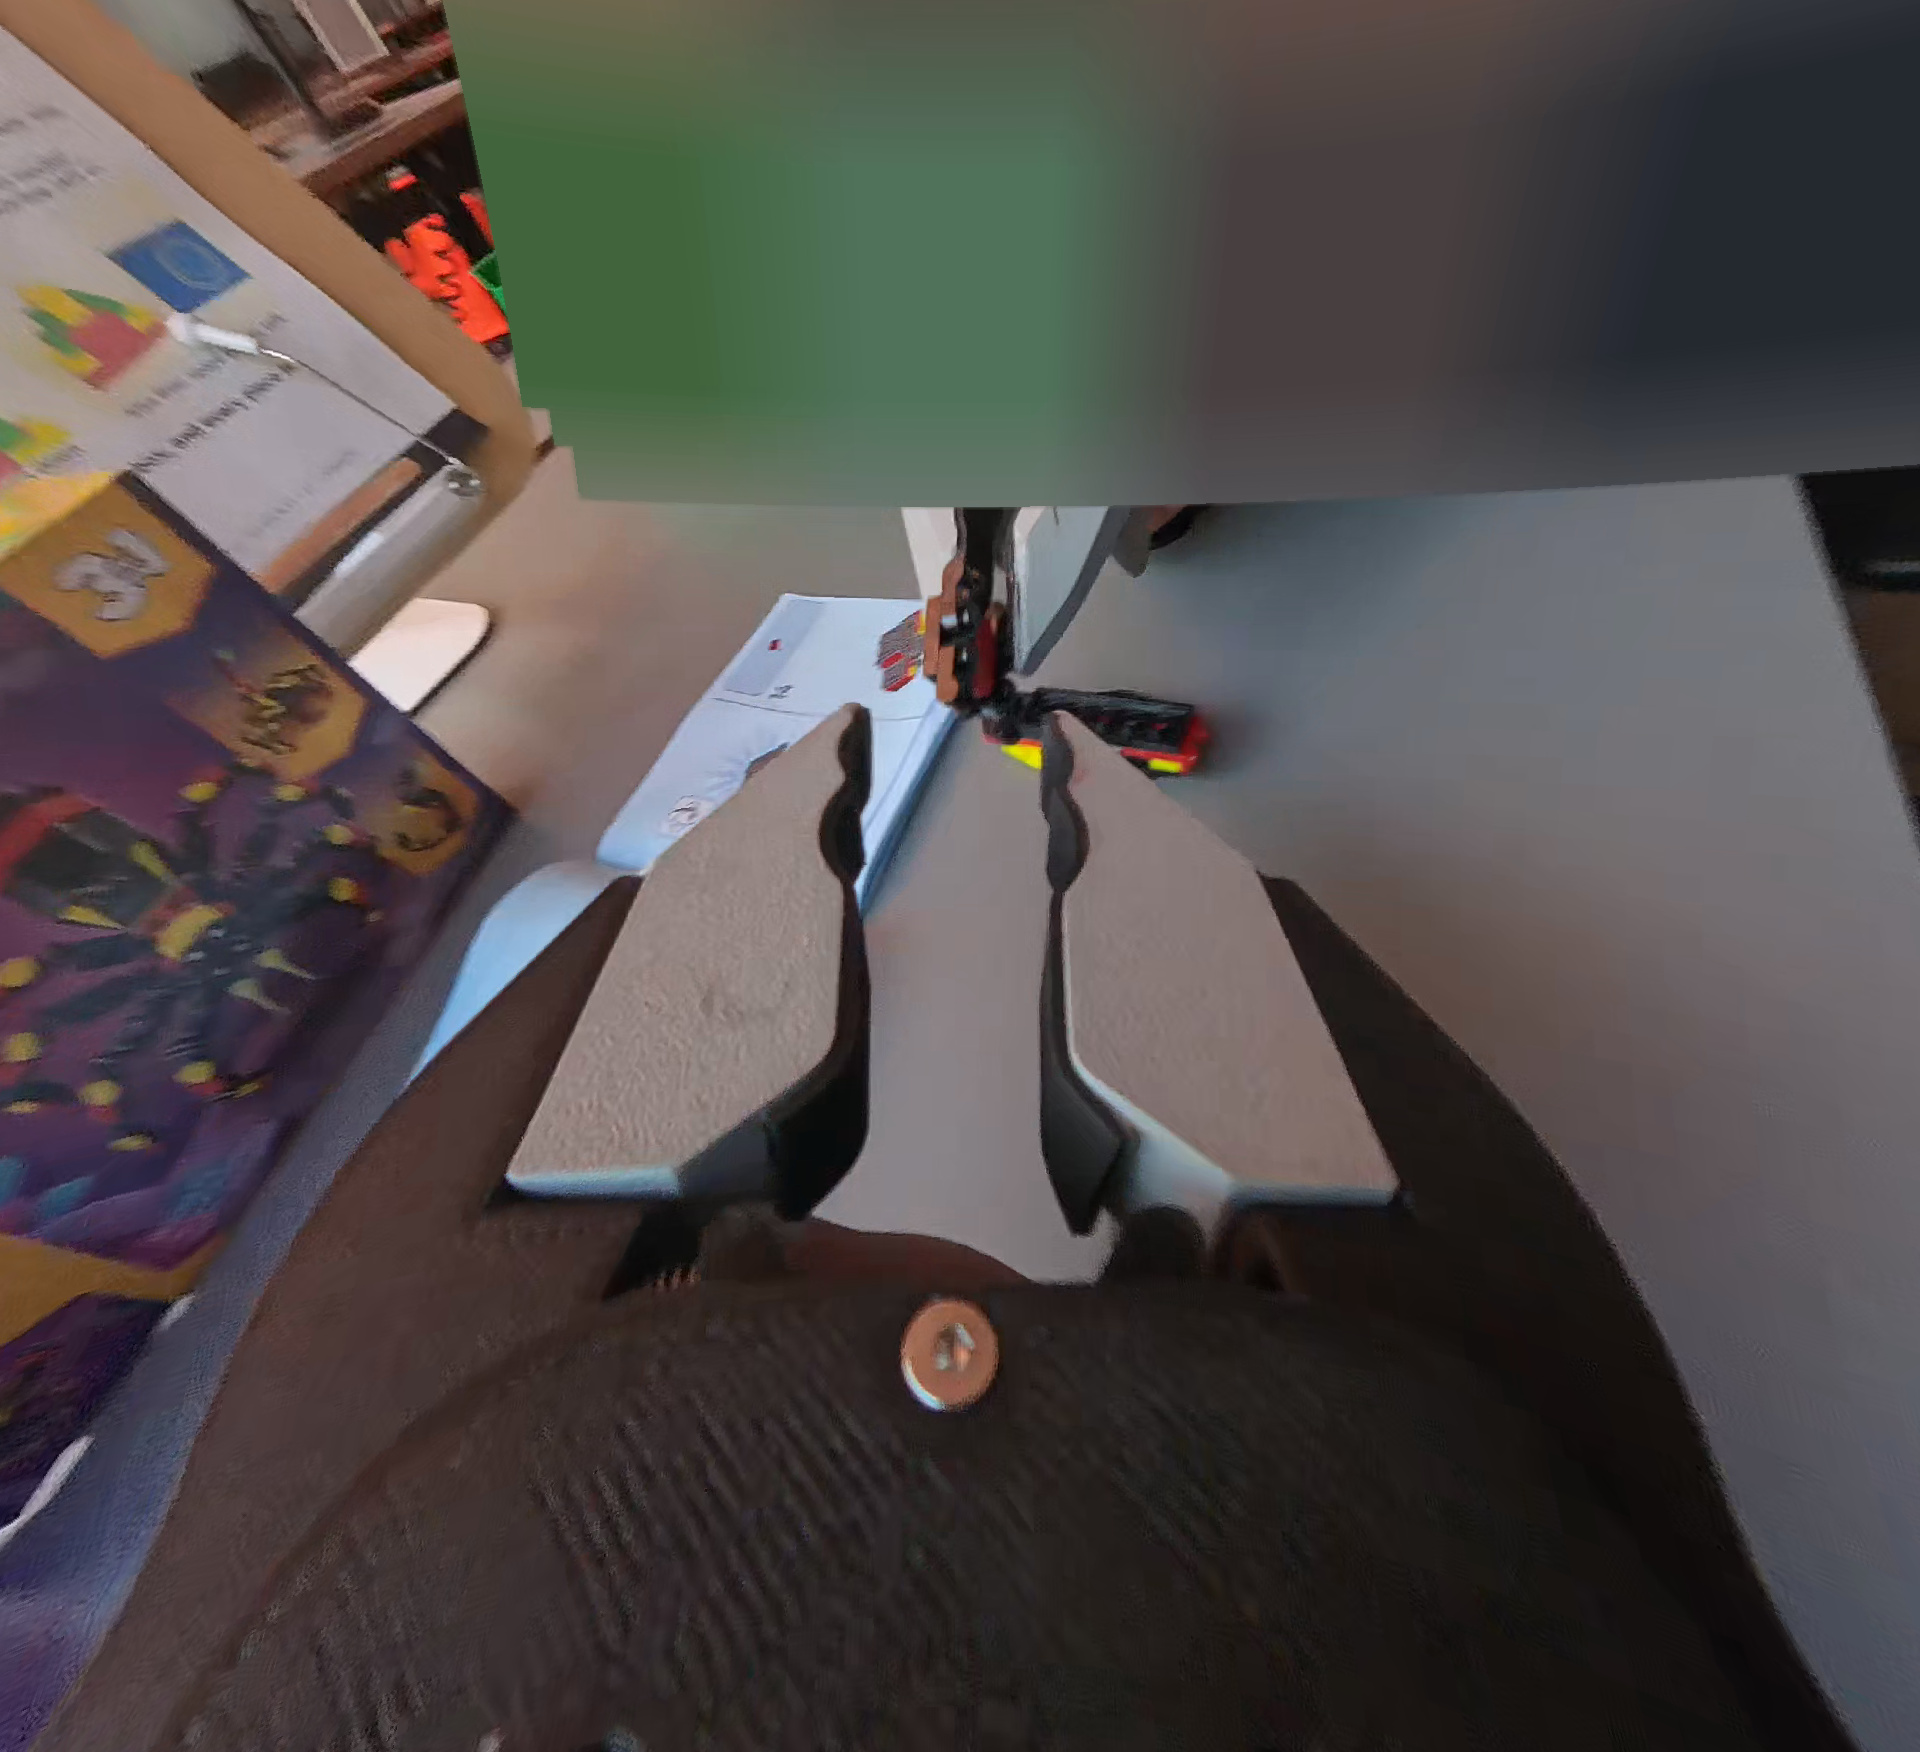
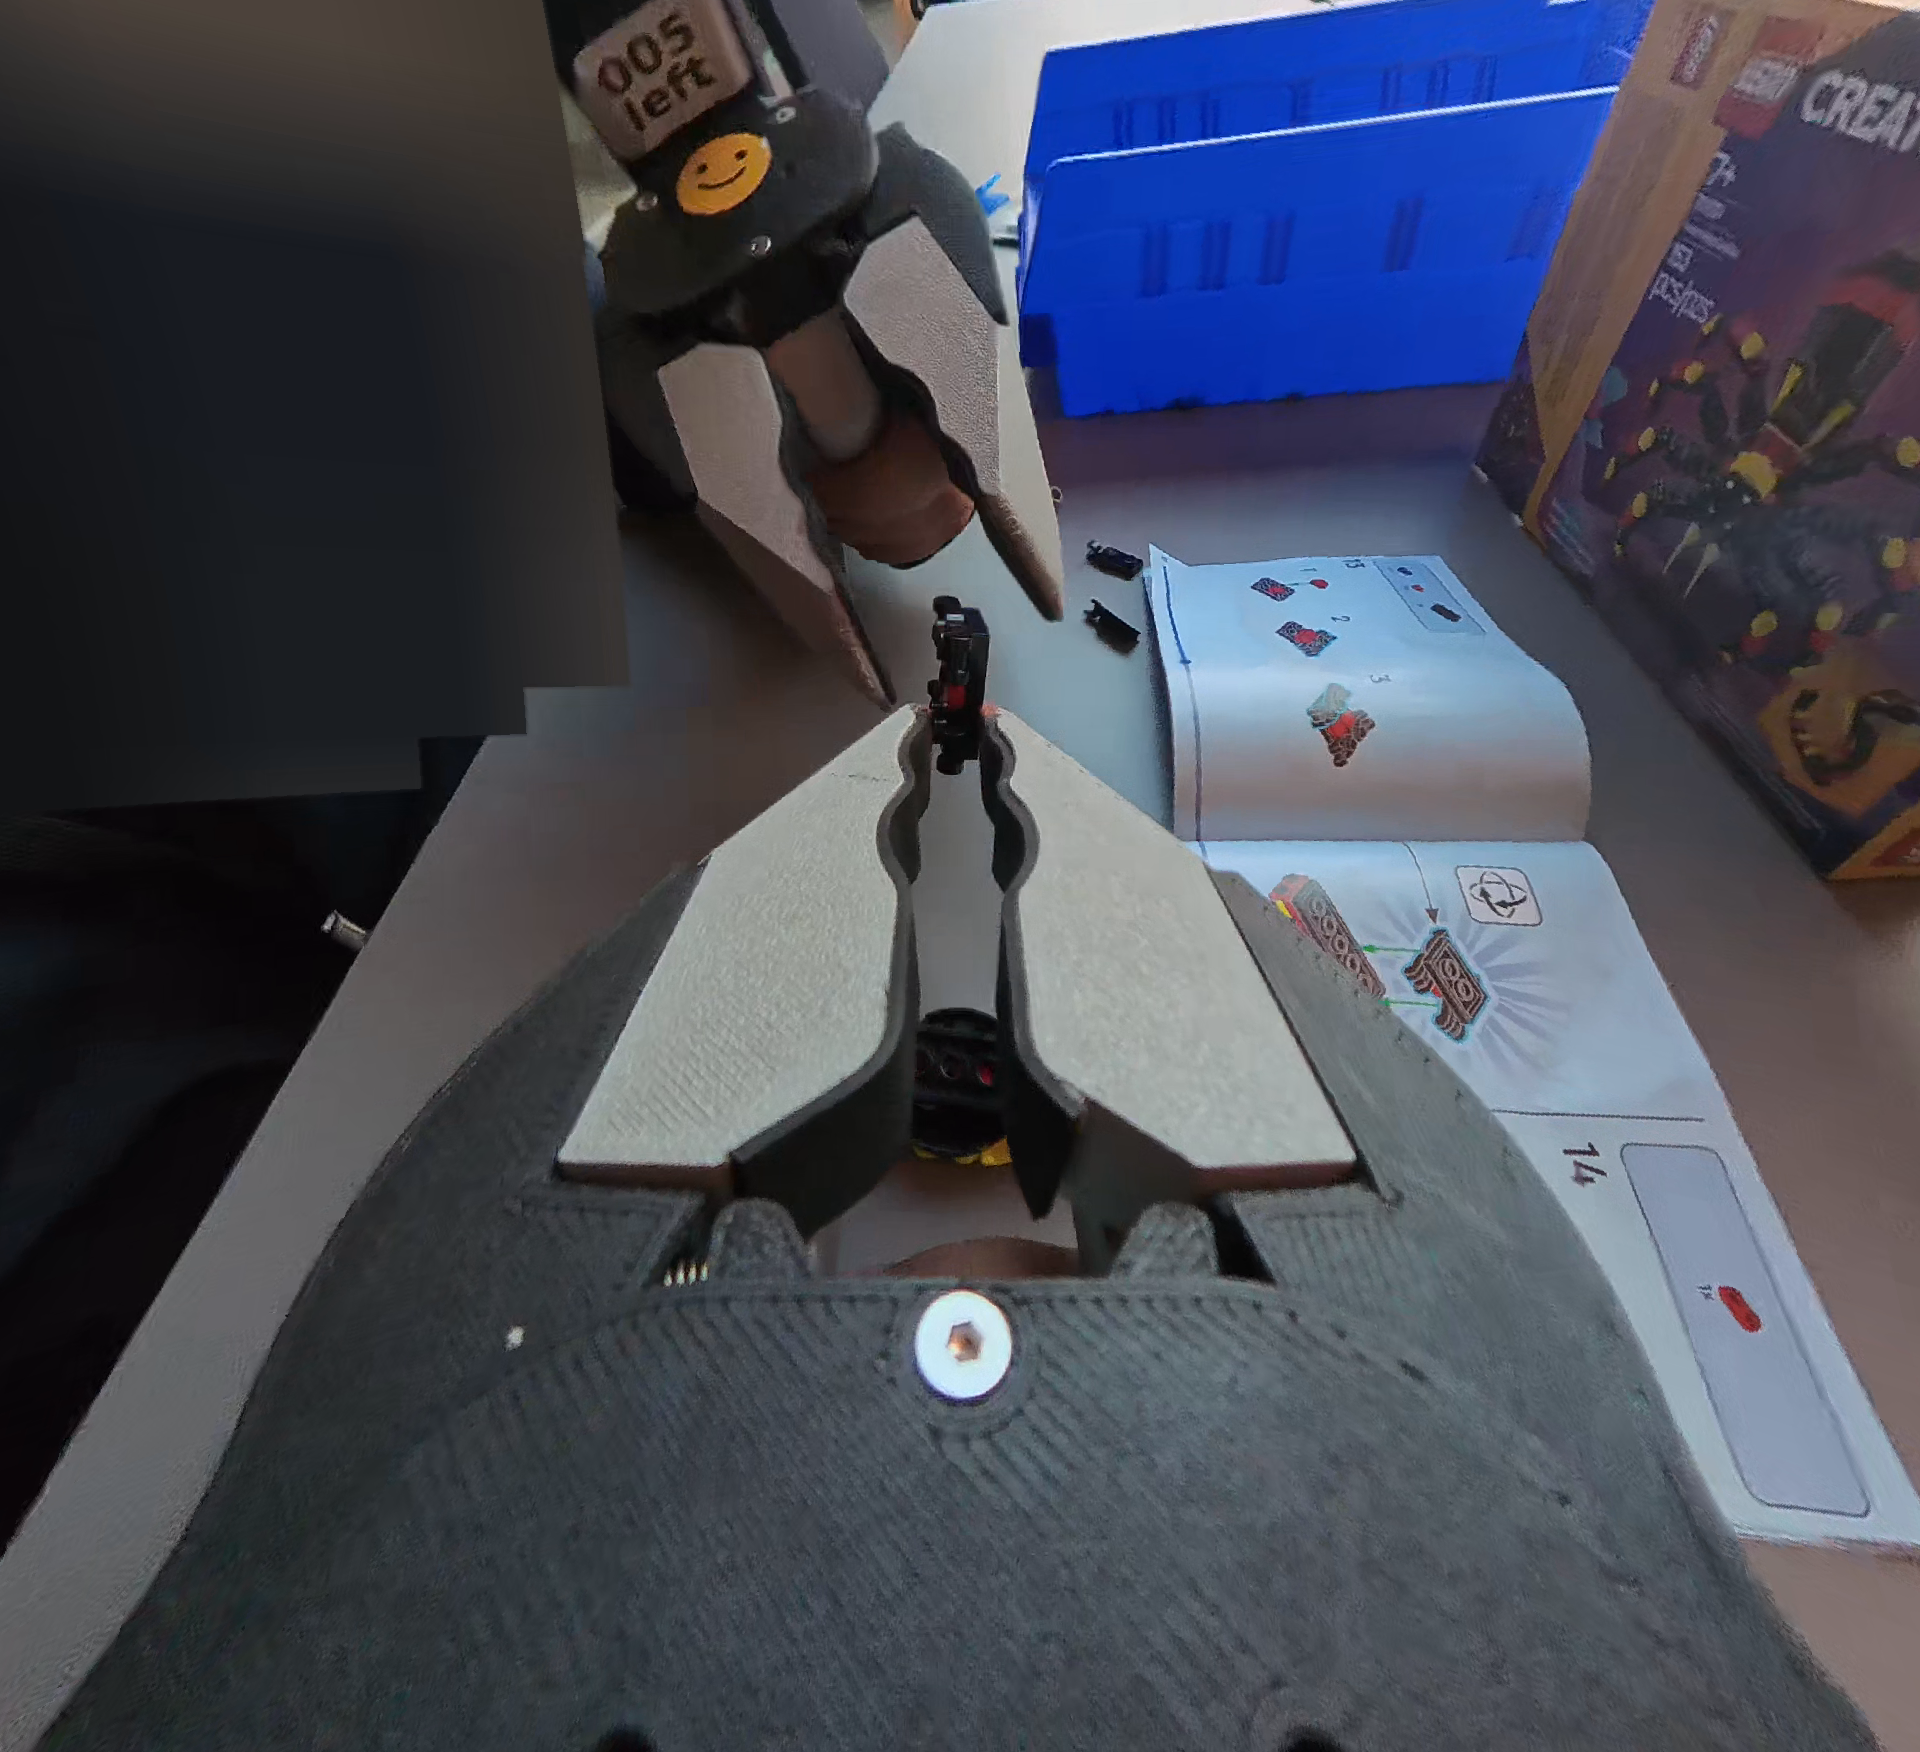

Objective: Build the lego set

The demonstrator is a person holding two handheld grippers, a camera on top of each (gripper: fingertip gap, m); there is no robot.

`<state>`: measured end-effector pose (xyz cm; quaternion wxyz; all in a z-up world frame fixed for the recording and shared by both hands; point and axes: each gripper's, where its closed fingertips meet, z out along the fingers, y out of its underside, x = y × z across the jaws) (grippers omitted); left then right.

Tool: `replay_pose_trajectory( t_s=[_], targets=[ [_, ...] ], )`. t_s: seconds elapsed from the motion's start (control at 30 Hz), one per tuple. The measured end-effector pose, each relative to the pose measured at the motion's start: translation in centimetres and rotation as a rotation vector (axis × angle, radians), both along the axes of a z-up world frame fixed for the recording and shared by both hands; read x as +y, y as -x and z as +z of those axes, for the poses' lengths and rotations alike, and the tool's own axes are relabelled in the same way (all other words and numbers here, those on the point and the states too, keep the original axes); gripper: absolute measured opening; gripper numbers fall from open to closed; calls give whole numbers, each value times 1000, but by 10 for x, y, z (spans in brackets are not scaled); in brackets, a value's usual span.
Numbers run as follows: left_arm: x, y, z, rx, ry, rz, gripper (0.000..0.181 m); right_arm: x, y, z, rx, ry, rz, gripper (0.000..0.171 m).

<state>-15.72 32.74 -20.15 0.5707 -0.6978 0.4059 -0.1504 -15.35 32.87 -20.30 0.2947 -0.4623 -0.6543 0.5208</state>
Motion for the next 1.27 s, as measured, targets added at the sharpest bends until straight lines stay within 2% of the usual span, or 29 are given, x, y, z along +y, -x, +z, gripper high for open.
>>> replay_pose_trajectory(
  t_s=[0.07, 0.17, 0.37, 0.47, 0.53, 0.7, 0.87, 1.07, 1.27],
  targets=[
    [-6, -6, 2, -58, 36, -43, 19, -4, -2, -5, -1, -120, 1, 6],
    [-8, -9, 0, -57, 58, -63, 10, -9, -2, -6, 22, -258, -10, 6],
    [-10, -11, -1, -10, 14, -66, 7, -10, -1, -8, 19, -313, -30, 6],
    [-11, -11, -5, 30, 0, -72, 7, -6, -2, -13, -24, -294, -33, 8],
    [-8, -9, -6, 68, -41, -50, 7, -1, -4, -18, -64, -260, -41, 22],
    [2, 0, -8, 283, -257, 38, 7, 7, -10, -15, -122, -82, -49, 41],
    [2, -1, -8, 443, -429, 60, 7, 9, -10, -16, -167, 40, -54, 40],
    [3, 1, -8, 492, -462, 73, 7, 5, -13, -19, -206, 64, -27, 41],
    [6, 5, -8, 445, -416, 93, 7, 27, -18, -17, -189, 43, -109, 41]
  ],
)
